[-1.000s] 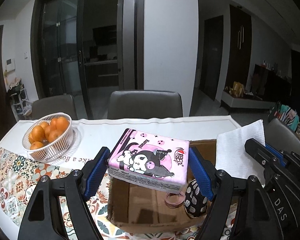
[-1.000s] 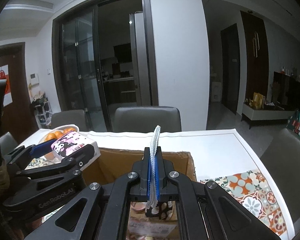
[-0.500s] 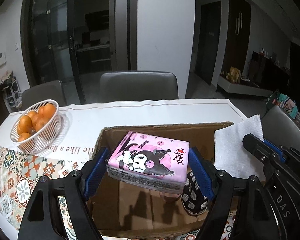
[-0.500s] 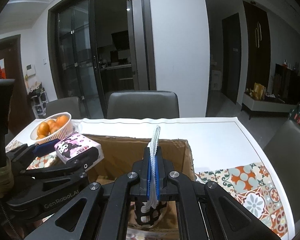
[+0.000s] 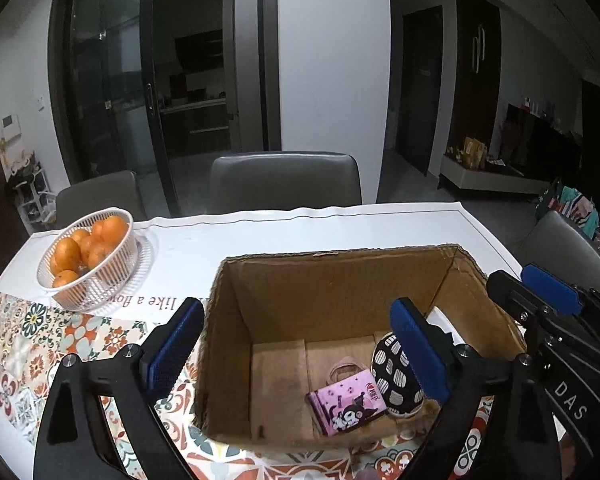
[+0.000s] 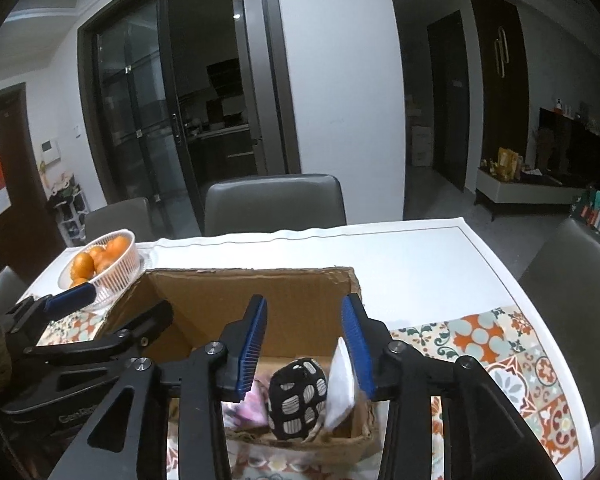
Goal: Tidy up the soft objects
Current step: 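Open the left gripper over the box while the right releases the cloth inside, then withdraw both open grippers from the box back toward the pile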
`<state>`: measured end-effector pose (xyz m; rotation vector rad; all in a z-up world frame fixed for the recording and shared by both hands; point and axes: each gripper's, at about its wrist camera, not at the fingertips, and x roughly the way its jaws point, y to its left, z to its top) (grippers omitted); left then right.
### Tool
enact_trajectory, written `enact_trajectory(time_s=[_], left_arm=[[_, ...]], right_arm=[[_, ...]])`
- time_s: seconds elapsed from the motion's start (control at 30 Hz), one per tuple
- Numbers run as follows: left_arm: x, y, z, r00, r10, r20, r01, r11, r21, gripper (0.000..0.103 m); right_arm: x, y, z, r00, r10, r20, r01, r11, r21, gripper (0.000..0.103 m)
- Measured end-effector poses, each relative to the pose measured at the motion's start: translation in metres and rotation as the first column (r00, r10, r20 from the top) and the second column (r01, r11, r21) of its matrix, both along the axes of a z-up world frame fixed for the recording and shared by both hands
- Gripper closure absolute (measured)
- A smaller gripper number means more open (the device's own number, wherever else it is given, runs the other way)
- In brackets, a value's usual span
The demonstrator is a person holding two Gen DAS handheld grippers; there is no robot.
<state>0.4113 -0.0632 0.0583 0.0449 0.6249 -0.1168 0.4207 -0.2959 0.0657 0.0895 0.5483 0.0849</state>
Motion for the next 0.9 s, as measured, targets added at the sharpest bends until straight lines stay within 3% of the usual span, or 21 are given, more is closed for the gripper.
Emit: enact_trajectory(time_s=[0.5, 0.9], left_arm=[[-0.083, 0.033, 0.024, 0.99, 0.106, 0.092, -0.109, 0.993, 0.035, 0.001], [-0.141, 0.064, 0.02, 0.978, 0.185, 0.097, -0.19, 0.981, 0.04, 0.0]], right_arm=[[-0.072, 0.006, 0.022, 0.993, -0.1, 0.056, 0.102, 0.994, -0.047, 0.028], [-0.125, 0.026, 0.023, 0.994, -0.08, 0.071, 0.083, 0.996, -0.035, 0.025]])
